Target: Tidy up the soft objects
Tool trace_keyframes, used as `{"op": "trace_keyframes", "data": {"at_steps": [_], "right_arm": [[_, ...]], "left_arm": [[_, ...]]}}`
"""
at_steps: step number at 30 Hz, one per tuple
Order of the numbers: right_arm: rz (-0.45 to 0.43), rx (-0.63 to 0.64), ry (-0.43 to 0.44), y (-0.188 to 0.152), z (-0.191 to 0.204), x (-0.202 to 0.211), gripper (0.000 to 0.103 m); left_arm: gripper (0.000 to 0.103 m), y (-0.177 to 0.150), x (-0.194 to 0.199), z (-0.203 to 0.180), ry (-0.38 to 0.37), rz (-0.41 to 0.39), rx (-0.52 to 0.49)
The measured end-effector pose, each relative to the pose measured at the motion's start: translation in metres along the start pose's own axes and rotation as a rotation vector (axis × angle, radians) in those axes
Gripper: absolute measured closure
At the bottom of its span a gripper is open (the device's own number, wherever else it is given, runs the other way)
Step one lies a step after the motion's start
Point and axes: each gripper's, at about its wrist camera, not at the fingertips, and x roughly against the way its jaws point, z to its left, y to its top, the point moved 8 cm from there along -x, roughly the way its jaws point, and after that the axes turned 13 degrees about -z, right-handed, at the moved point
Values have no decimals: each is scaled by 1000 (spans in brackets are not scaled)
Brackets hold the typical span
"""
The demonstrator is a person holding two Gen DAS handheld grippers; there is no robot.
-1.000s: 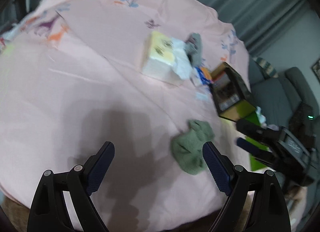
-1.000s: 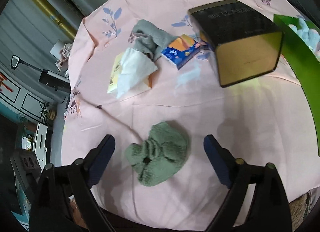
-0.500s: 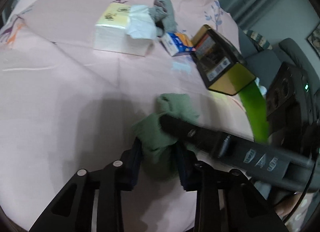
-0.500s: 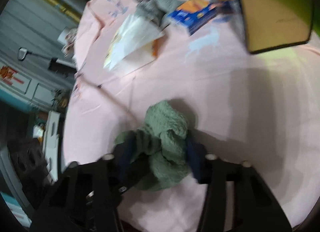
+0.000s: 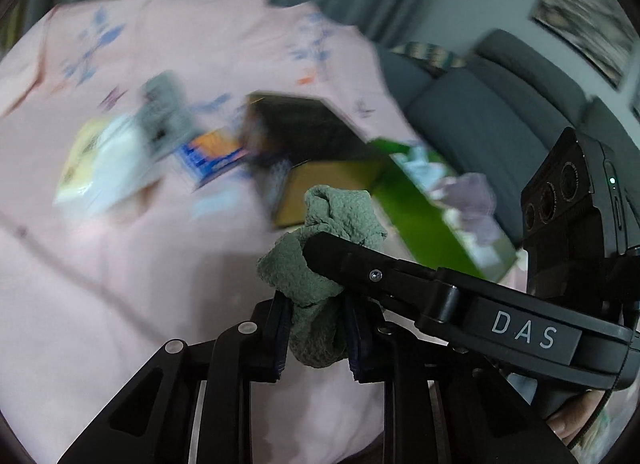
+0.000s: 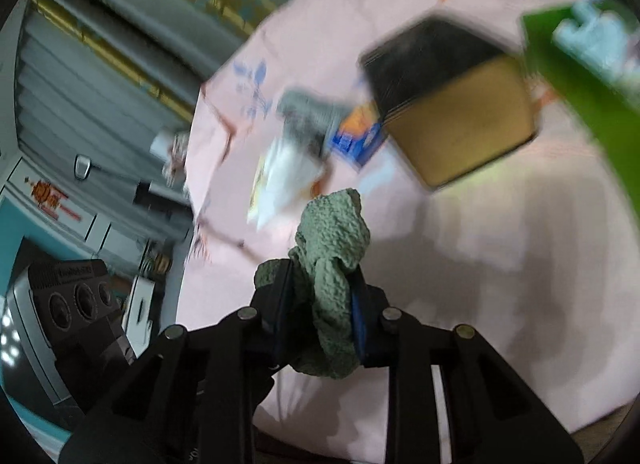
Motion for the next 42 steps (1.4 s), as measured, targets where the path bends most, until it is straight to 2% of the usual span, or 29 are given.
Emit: {"op": "trace_keyframes", "data": {"at_steps": [7,13,19,24,29,31,32,33,34,38,42], "right_arm": [[-179,-46,-79,59,-43,63,77],[-288,-119,-192,85,-97,100,77],[-316,-183,-281,94,-149,109,77],[-304,-237,-349,93,-184,108,77],[-301,-229,-468,92,-209,110,73],[-298,-218,-485,91,-213,112,73],[-303,-217,-483,91,-213,114,65],[-310,-221,-482,92,-213,115,59],[-322,-228,-483,93,-214,119,48],[-366,-217,-476,100,-206,133,35],[-398,-201,-476,105,-191,148,30]], "left_arm": [[80,26,-33,-93,-155,-5,-174],[80,27,-77,-152,-244,40,-246],[80,18,-115,-179,-275,111,-260],[80,1,-146,-192,-284,182,-251],[80,-14,-165,-196,-260,241,-270],[79,-18,-165,-196,-268,260,-268],[78,-18,-165,-196,-269,265,-262],[73,-17,-164,-195,-269,267,-254],[65,-16,-162,-195,-270,264,-249],[28,-4,-149,-188,-255,217,-225],[24,13,-129,-177,-244,167,-208]]}}
